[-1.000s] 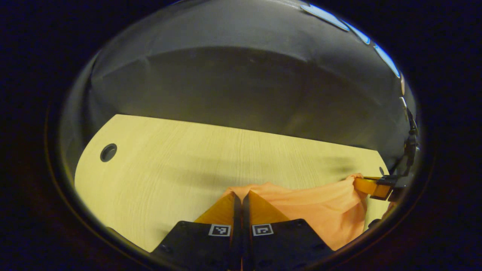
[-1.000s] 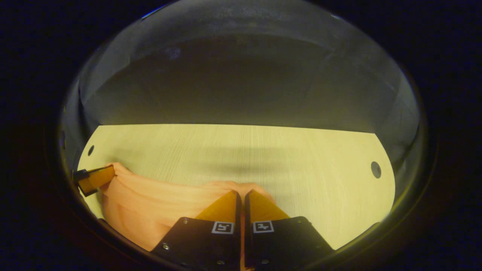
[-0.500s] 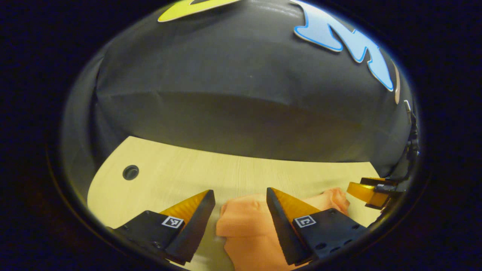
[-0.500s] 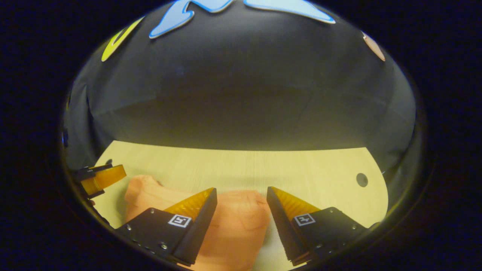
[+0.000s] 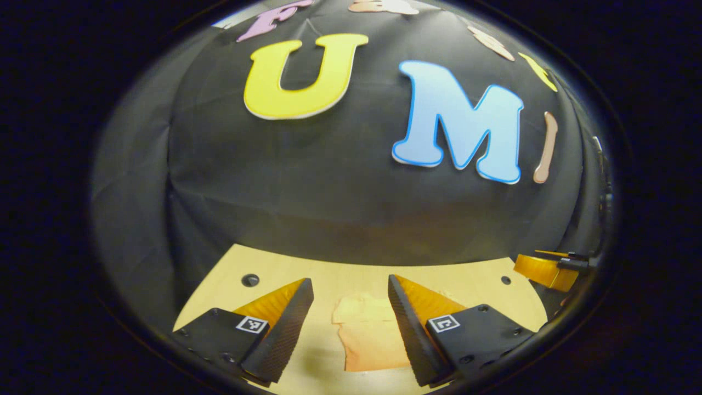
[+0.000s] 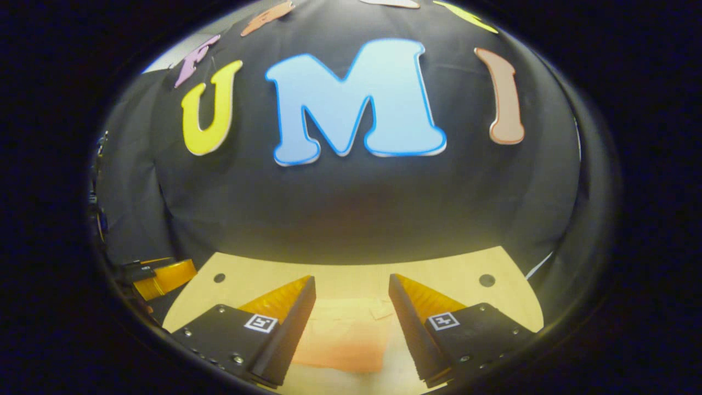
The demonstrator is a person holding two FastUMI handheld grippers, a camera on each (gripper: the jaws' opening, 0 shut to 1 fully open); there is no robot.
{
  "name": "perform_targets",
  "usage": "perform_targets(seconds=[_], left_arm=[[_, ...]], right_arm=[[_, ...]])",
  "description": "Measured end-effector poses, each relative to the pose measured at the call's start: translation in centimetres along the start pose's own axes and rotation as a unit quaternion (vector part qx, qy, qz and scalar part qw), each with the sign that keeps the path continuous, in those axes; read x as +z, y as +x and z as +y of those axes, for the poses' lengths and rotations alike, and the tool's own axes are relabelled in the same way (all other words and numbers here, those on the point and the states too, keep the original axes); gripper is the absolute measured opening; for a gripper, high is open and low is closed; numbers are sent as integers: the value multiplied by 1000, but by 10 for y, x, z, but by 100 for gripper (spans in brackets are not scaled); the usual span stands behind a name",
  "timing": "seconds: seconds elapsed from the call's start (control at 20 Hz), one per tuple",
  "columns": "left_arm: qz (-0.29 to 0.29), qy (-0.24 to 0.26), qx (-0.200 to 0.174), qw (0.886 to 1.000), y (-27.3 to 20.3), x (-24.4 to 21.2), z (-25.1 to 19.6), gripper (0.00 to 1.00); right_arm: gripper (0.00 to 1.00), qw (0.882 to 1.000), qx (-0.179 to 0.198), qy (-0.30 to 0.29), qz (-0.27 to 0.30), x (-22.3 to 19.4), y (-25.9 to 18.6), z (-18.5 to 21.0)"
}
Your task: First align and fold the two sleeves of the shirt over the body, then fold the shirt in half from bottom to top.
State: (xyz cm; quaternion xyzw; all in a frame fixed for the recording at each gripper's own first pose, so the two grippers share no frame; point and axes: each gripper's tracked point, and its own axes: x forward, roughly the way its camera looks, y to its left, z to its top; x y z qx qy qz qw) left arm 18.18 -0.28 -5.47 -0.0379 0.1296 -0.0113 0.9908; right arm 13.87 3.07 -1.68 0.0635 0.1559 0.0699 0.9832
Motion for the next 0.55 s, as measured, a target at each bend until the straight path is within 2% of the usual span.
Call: perform_targets(seconds=[0.05,0.15,0.2,0.25,0.3,0.55], left_arm=[[-5,7,-1,1000,-24,8,-4,87],[-15,11,-3,1000,-63,16,-11,87],[-23,10,-2,1000,-82,20,-12,91],[-30,8,0,1000,-104,22,-9,87],[-37,6,4,999,-122,23,-7,87],[-52,9,13,999,-173,8,-8,87]], right_arm=[[84,1000,1,3,-12,9,-18,1],[84,1000,1,5,-31,18,-44,-1],[84,999,1,3,-38,20,-59,-2],[82,999,2,-1,-44,22,-74,0],[84,999,5,-4,-50,23,-89,2],[84,997,28,-14,-65,12,-131,18]])
